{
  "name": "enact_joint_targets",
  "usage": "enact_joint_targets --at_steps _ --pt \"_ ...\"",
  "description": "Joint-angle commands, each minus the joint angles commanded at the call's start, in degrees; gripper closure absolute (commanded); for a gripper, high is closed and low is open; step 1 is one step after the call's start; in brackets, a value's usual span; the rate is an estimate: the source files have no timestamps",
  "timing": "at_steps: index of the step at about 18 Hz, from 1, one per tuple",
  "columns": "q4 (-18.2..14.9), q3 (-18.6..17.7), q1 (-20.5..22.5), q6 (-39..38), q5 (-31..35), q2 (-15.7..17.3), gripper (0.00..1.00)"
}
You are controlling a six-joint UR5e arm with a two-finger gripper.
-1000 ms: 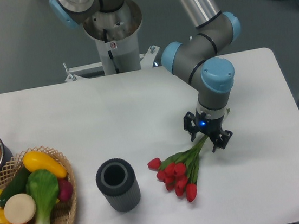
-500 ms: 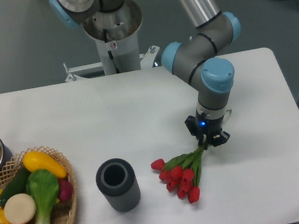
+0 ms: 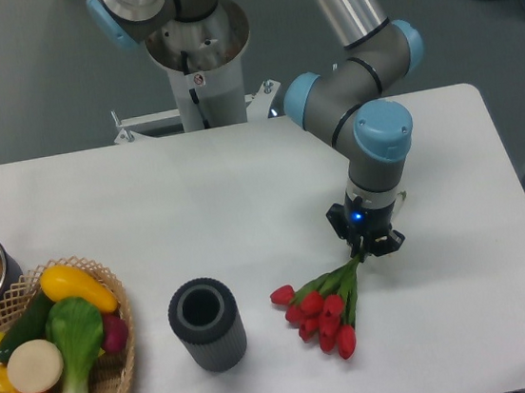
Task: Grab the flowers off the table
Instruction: 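Lift the red tulip bunch up off the table by the stems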
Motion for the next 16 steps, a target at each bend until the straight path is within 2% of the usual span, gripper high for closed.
enact_joint_targets --at_steps 3,6,13,16 --pt "0.0 2.1 -0.2 -2.4 -1.8 1.1 0.92" --pt "0.0 2.6 -0.1 -3.3 -5.4 2.5 0.92" --pt "0.1 9.9 -0.3 -10.9 -14.7 3.1 0.92" --pt "0.1 11.8 -0.1 -12.3 -18.4 3.8 0.92"
